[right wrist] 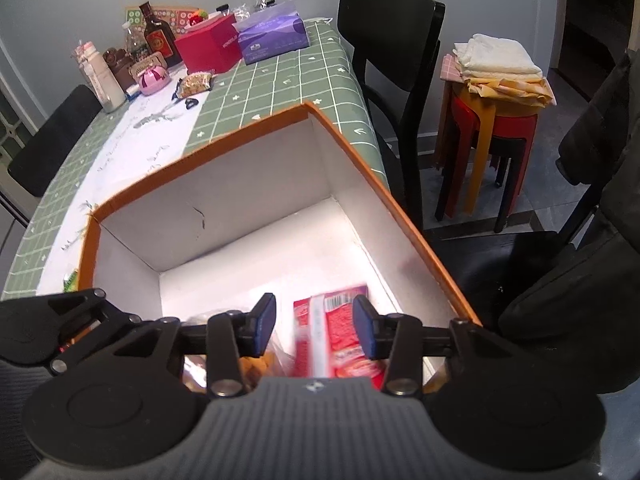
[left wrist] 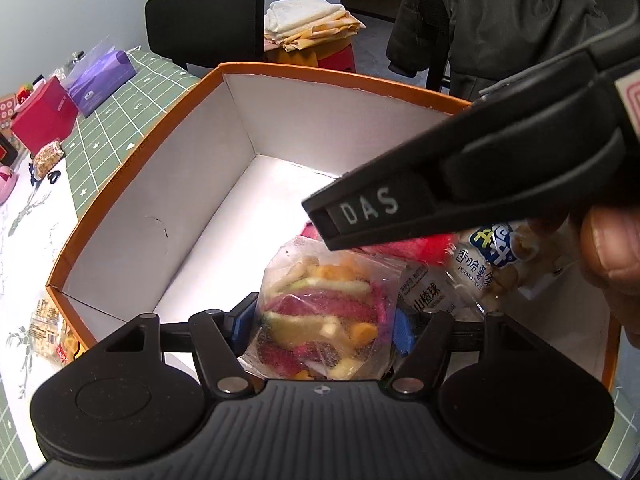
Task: Organize snacks
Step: 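Open the right gripper to drop the stick packet while the left gripper releases the fruit bag, then move back to the table and grasp the cola-bottle candy with the left gripper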
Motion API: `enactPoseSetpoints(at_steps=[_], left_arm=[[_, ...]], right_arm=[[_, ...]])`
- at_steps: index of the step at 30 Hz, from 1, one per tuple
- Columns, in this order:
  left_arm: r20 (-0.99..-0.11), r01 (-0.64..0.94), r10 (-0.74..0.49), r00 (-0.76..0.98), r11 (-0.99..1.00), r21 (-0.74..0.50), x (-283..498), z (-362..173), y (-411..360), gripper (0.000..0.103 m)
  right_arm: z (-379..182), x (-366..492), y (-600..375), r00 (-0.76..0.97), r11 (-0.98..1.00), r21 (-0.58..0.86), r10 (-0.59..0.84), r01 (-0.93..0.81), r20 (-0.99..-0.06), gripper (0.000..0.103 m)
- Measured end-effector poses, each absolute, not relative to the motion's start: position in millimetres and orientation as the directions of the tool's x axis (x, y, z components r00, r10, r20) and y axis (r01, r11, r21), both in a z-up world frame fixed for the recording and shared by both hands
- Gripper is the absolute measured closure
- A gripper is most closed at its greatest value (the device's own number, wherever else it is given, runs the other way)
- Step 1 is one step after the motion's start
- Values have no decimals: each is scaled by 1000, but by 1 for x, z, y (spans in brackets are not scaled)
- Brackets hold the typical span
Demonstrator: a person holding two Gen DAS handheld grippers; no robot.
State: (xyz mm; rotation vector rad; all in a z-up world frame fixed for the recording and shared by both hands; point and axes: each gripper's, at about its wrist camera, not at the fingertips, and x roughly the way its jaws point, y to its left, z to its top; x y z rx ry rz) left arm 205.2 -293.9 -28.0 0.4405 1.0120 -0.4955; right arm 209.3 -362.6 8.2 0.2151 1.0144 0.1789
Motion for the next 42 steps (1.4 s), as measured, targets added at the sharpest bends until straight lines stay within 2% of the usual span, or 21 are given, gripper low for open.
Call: enactPoseSetpoints(at_steps=[6, 19, 42], left_arm=[[-864, 578, -216, 455, 810, 102, 203, -20, -287, 22], [-803, 534, -270, 531, 843, 69, 198, 12, -259, 22], [-761, 415, -222, 609, 907, 68, 183, 45, -163, 21]], right_arm=[[13, 205, -359, 535, 965, 257, 243, -50, -809, 51], [34, 193, -359, 575, 952, 299, 284, -71, -767, 51], [68, 169, -315, 615, 946, 270, 323, -181, -719, 50]])
